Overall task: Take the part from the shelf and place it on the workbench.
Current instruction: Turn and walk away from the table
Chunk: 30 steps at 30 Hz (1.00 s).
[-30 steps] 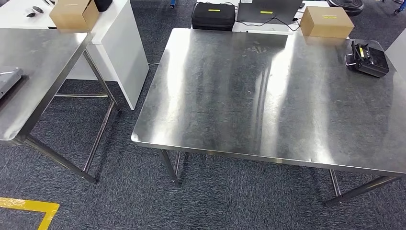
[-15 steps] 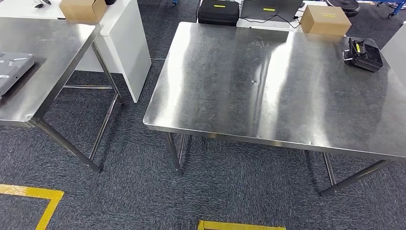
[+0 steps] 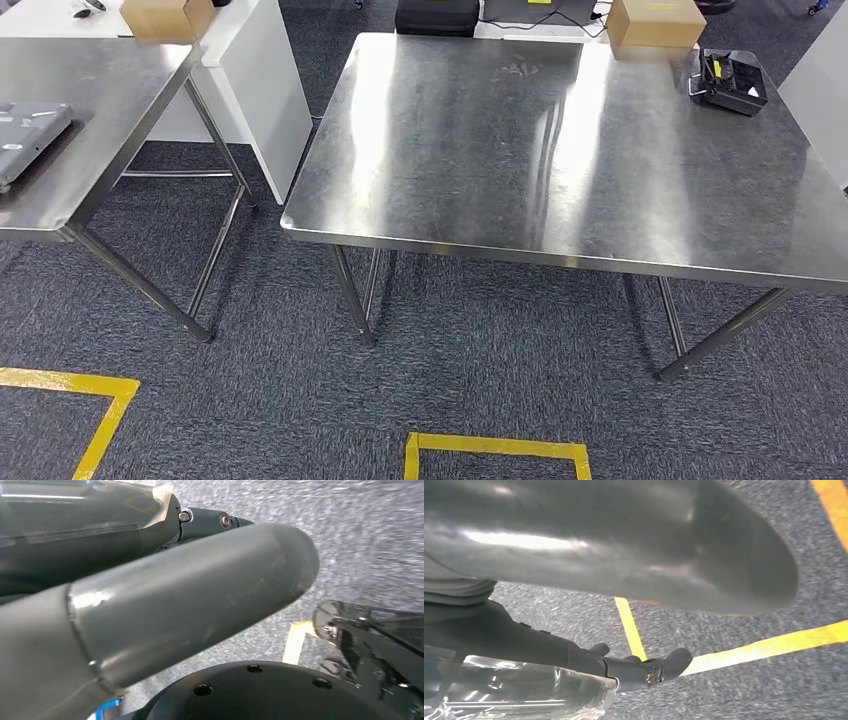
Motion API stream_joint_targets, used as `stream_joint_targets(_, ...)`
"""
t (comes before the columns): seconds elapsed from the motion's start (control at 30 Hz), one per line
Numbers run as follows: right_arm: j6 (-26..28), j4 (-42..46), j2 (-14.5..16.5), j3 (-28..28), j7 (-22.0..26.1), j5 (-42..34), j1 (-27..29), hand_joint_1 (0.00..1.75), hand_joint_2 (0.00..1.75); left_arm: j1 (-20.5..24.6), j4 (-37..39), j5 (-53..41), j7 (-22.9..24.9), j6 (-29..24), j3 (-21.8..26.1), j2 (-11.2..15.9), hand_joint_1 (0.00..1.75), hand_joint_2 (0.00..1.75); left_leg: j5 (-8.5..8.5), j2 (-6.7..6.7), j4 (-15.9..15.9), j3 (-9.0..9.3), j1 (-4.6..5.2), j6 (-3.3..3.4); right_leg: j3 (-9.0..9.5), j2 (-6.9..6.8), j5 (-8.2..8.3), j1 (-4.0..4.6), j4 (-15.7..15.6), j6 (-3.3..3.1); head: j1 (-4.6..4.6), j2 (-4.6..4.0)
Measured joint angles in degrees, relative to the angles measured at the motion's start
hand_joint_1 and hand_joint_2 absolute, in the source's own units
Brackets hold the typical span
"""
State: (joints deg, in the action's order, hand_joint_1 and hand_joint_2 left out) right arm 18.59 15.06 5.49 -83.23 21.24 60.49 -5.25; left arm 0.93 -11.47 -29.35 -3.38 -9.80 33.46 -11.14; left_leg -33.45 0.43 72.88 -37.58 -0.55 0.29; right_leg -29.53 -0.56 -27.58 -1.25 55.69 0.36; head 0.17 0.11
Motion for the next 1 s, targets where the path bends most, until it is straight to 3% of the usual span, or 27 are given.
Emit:
stream_joint_targets(0.07, -0.4, 0.0, 0.1, 0.0, 0.0, -0.1, 0.0, 0.0, 0.0, 0.0, 0.0, 0.0, 0.1, 0.4, 0.0, 0.0, 0.0, 0.0, 2.96, -0.18, -6.8, 5.52, 0.31, 1.23, -0.96, 0.06, 0.82, 0.13, 0.1, 0.23, -0.01, 0.0)
stream_joint_targets(0.13, -0.7, -0.1, 0.4, 0.0, 0.0, -0.4, -0.1, 0.0, 0.0, 0.1, 0.0, -0.3, 0.3, 0.5, 0.0, 0.0, 0.0, 0.0, 3.69, -0.34, -14.8, 10.8, 0.93, 2.72, -1.42, 0.03, 1.53, 0.16, 0.1, 0.81, -0.02, 0.0)
stream_joint_targets(0.17, -0.9, -0.1, 0.5, 0.0, 0.0, -0.6, -0.1, 0.0, 0.0, 0.1, 0.0, -0.6, 0.3, 0.5, 0.0, 0.0, 0.0, 0.0, 3.49, -0.39, -16.8, 11.97, 1.26, 3.2, -1.57, -0.03, 1.87, -0.04, 0.1, 1.22, -0.02, 0.0)
stream_joint_targets(0.23, -1.0, -0.1, 0.7, -0.2, -0.2, -1.1, -0.2, 0.0, 0.0, 0.2, 0.0, -1.3, 0.4, 0.7, -0.1, -0.2, 0.0, 0.0, 3.84, -0.34, -18.6, 12.23, 1.64, 3.79, -1.83, -0.17, 2.66, -0.18, -0.2, 2.15, -0.08, 0.0)
stream_joint_targets(0.3, -1.0, -0.1, 0.9, -0.5, -0.4, -1.5, -0.3, 0.0, 0.0, 0.3, 0.0, -1.8, 0.6, 1.0, -0.2, -0.3, 0.0, 0.0, 5.24, -0.08, -20.5, 12.08, 1.5, 4.28, -2.65, -0.1, 1.91, 0.01, 0.6, 2.37, -0.04, 0.0)
stream_joint_targets(0.33, -1.0, -0.1, 1.0, -0.7, -0.4, -1.6, -0.3, 0.0, 0.0, 0.3, 0.0, -1.9, 0.8, 1.2, -0.2, -0.4, 0.0, 0.0, 5.95, 0.04, -21.3, 11.81, 1.33, 4.39, -3.52, 0.0, 0.32, 0.09, 2.5, 2.14, 0.04, 0.0)
stream_joint_targets(0.4, -1.0, -0.1, 1.1, -0.9, -0.6, -1.9, -0.3, 0.0, 0.0, 0.4, 0.0, -2.2, 1.0, 1.7, -0.3, -0.4, 0.0, 0.0, 6.93, 0.18, -21.6, 10.82, 1.2, 4.31, -5.95, 0.18, -4.15, -0.12, 9.3, 1.68, 0.24, 0.0)
stream_joint_targets(0.43, -1.0, -0.1, 1.1, -1.0, -0.6, -2.0, -0.3, 0.0, 0.0, 0.4, 0.0, -2.4, 1.1, 2.0, -0.4, -0.4, 0.0, 0.0, 7.31, 0.25, -21.4, 10.23, 1.17, 4.13, -6.9, 0.21, -5.61, -0.26, 12.8, 1.87, 0.27, 0.0)
stream_joint_targets(0.47, -1.0, -0.1, 1.1, -1.0, -0.6, -2.1, -0.3, 0.0, 0.0, 0.4, 0.0, -2.7, 1.1, 2.1, -0.5, -0.5, 0.0, 0.0, 7.65, 0.33, -21.2, 9.62, 1.11, 3.93, -7.14, 0.22, -6.03, -0.4, 15.0, 2.43, 0.28, 0.0)
stream_joint_targets(0.5, -1.1, -0.1, 1.0, -1.0, -0.6, -2.2, -0.3, 0.0, 0.0, 0.5, 0.0, -2.8, 1.2, 2.3, -0.6, -0.5, 0.0, 0.0, 7.91, 0.39, -20.9, 8.95, 0.98, 3.69, -6.38, 0.22, -5.41, -0.56, 15.1, 3.23, 0.29, 0.0)
stream_joint_targets(0.57, -1.2, -0.1, 1.0, -1.0, -0.5, -2.4, -0.4, 0.0, 0.0, 0.6, 0.0, -2.9, 1.5, 2.4, -0.7, -0.5, 0.0, 0.0, 8.07, 0.41, -19.4, 7.59, 0.61, 3.17, -1.83, 0.21, -2.91, -1.1, 9.2, 5.0, 0.35, 0.0)
stream_joint_targets(0.63, -1.3, -0.2, 1.1, -1.0, -0.5, -2.4, -0.6, 0.0, 0.0, 0.9, 0.0, -2.9, 1.7, 2.3, -0.7, -0.5, 0.0, 0.0, 7.92, 0.36, -17.3, 6.03, 0.6, 2.5, 2.49, 0.42, -2.23, -1.09, 2.4, 5.62, 0.61, 0.0)
stream_joint_targets(0.7, -1.5, -0.2, 1.2, -1.0, -0.5, -2.4, -0.7, 0.0, 0.0, 1.0, 0.0, -2.9, 2.1, 2.1, -0.7, -0.5, 0.0, 0.0, 7.94, 0.25, -15.7, 4.91, 0.84, 2.03, 2.98, 0.65, -2.97, -0.75, 0.9, 4.99, 0.61, 0.0)
stream_joint_targets(0.77, -1.6, -0.2, 1.2, -1.0, -0.5, -2.3, -0.7, 0.0, 0.0, 1.0, 0.0, -2.9, 2.6, 1.8, -0.7, -0.4, 0.0, 0.0, 7.68, 0.14, -14.8, 4.4, 0.62, 1.76, 2.07, 0.62, -2.93, -1.0, 1.3, 3.91, 0.37, 0.0)
stream_joint_targets(0.83, -1.6, -0.2, 1.3, -1.0, -0.6, -2.2, -0.8, 0.0, 0.0, 1.0, 0.0, -2.9, 2.8, 1.7, -0.7, -0.4, 0.0, 0.0, 4.8, 0.07, -12.0, 3.21, 0.28, 1.25, 1.38, 0.51, -2.36, -1.13, 1.3, 2.43, 0.26, 0.0)
stream_joint_targets(0.9, -1.7, -0.2, 1.3, -1.0, -0.7, -2.2, -0.9, 0.0, 0.0, 1.0, 0.0, -2.9, 2.8, 1.7, -0.7, -0.4, 0.0, 0.0, -0.15, 0.04, -5.6, 0.85, 0.13, 0.74, 0.59, 0.41, -1.59, -0.85, 1.4, 1.08, 0.17, 0.0)
stream_joint_targets(0.93, -1.7, -0.2, 1.3, -1.0, -0.8, -2.2, -0.8, 0.0, 0.0, 1.0, 0.0, -2.9, 2.8, 1.8, -0.7, -0.4, 0.0, 0.0, -1.95, 0.04, -2.1, -0.25, 0.07, 0.62, 0.13, 0.37, -1.2, -0.69, 1.4, 0.69, 0.14, 0.0)
stream_joint_targets(0.97, -1.7, -0.2, 1.4, -1.0, -0.9, -2.2, -0.8, 0.0, 0.0, 1.0, 0.0, -2.9, 2.8, 1.8, -0.7, -0.3, 0.0, 0.0, -2.64, 0.03, 0.1, -0.69, 0.02, 0.62, -0.27, 0.34, -0.83, -0.52, 1.4, 0.47, 0.14, 0.0)
stream_joint_targets(1.0, -1.7, -0.2, 1.4, -1.0, -1.0, -2.3, -0.7, 0.0, 0.0, 1.0, 0.0, -2.9, 2.8, 1.9, -0.7, -0.3, 0.0, 0.0, -2.17, 0.02, 0.4, -0.12, 0.0, 0.8, -0.68, 0.33, -0.51, -0.34, 1.5, 0.4, 0.13, 0.0)
